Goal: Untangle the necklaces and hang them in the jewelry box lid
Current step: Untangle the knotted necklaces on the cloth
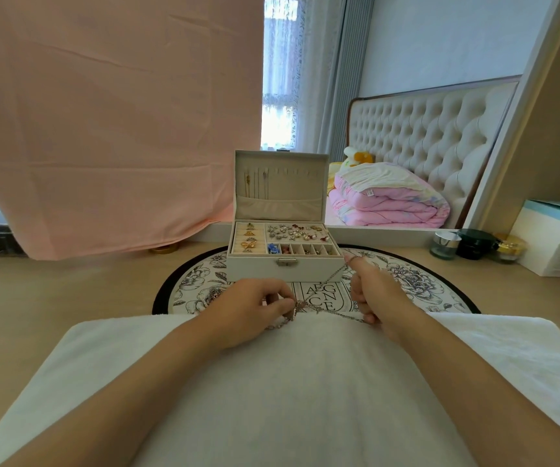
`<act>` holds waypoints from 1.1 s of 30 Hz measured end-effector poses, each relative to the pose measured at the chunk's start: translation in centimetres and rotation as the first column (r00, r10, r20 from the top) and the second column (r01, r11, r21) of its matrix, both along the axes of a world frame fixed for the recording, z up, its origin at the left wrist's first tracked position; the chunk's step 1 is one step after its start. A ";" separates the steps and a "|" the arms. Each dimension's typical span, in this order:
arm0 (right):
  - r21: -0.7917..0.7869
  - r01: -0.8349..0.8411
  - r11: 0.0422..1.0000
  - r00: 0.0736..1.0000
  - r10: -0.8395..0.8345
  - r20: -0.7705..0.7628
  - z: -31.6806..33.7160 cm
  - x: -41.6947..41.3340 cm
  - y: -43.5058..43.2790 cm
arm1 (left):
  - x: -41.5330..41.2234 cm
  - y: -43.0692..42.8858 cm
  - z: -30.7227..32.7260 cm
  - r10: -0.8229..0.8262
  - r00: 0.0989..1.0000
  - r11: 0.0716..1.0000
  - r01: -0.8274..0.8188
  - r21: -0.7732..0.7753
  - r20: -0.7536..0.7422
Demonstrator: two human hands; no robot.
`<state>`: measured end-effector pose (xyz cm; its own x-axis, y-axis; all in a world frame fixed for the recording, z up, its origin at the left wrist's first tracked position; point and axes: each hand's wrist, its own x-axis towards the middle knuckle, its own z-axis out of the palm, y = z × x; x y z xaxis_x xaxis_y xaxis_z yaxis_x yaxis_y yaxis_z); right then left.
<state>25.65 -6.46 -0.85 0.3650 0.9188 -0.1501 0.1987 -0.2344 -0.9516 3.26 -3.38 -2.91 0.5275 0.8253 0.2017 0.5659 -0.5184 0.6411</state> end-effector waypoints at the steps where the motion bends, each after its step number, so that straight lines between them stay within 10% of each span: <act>1: -0.033 -0.007 0.999 1.000 0.008 0.022 -0.1 -0.1 0.0 | -0.1 0.1 0.0 0.012 1.000 1.000 -0.012 0.019 -0.017; 6: -0.128 -0.026 0.991 0.922 0.073 0.380 -0.4 0.5 0.1 | -1.1 0.1 0.1 -0.053 0.983 0.997 0.061 0.037 -0.178; 13: -0.358 -0.238 0.903 0.361 0.424 0.830 -0.3 0.3 -1.3 | -0.6 0.0 0.0 -0.070 0.971 0.981 0.108 0.159 -0.229; 17: -0.162 -0.491 0.856 0.499 0.429 0.753 -1.0 -0.5 -1.1 | -0.4 -0.1 0.2 -0.048 0.957 0.978 0.104 0.181 -0.287; 25: -0.108 -0.547 0.830 0.454 0.402 0.795 -1.0 -0.2 -0.9 | -0.6 -0.1 0.1 0.005 0.928 0.926 0.137 0.352 -0.374; 29: -0.011 -0.488 0.873 0.665 0.379 0.644 -1.5 -0.3 -0.8 | -0.4 0.3 -0.4 -0.005 0.937 0.926 0.136 0.351 -0.349; 33: 0.183 -0.383 0.906 0.911 0.337 0.236 -1.6 -1.2 -0.4 | 0.1 0.5 -0.8 0.133 0.988 0.990 -0.135 0.026 0.084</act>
<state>24.43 -6.88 -2.45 0.0038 0.9938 0.1112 0.4153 0.0996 -0.9042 3.40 -2.91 -3.69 0.3933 0.8798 0.2669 0.5777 -0.4623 0.6727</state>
